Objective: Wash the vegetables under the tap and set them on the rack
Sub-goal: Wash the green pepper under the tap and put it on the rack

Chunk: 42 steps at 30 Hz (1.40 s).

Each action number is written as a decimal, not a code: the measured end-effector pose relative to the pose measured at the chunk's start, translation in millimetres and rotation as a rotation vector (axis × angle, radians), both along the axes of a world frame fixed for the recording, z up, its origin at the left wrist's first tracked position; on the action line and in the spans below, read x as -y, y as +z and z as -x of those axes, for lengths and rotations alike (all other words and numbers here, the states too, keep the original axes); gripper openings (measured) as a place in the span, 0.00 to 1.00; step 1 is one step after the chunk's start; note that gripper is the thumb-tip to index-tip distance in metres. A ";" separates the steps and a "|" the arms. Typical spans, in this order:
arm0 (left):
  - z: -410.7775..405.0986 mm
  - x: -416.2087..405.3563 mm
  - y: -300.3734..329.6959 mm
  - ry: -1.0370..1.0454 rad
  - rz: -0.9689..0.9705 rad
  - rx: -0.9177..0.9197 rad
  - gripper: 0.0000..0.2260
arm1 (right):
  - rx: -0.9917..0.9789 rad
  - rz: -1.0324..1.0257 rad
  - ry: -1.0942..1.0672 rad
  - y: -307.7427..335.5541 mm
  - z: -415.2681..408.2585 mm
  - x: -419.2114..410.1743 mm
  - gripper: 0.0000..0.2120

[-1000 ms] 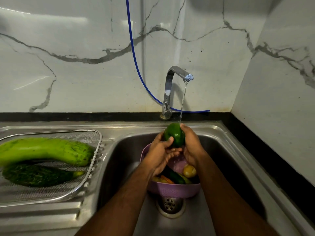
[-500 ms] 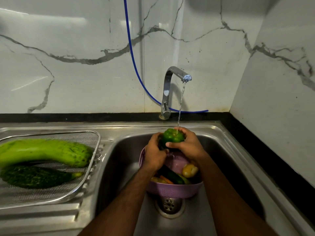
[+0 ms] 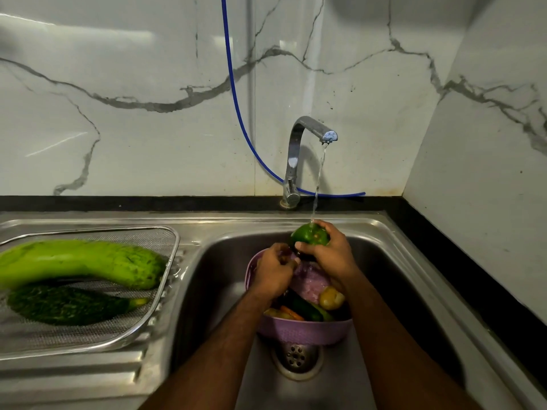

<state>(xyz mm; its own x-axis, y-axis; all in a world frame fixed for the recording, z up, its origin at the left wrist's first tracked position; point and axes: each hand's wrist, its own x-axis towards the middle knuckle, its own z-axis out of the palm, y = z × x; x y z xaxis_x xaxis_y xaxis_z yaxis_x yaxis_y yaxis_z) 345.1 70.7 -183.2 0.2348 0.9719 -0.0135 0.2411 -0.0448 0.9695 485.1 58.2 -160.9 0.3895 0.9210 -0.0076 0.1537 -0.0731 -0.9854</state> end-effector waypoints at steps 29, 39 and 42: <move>65.8 37.8 89.4 0.075 -0.287 -0.224 0.18 | -0.140 0.259 0.365 26.3 6.0 38.3 0.29; 188.6 77.3 130.4 0.115 -0.525 -0.564 0.01 | -0.004 0.095 0.337 51.5 81.5 59.3 0.31; 222.9 77.5 123.2 0.162 -0.475 -0.586 0.02 | 0.115 -0.006 0.349 70.8 107.1 66.2 0.31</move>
<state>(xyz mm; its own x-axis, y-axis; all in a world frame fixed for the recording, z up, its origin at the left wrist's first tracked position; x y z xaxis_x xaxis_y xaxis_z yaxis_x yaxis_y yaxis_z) 122.2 -6.8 -59.9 0.1719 0.9263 0.3353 0.7485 -0.3441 0.5669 378.1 -8.0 -90.1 0.0503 0.9985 0.0237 0.2784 0.0088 -0.9604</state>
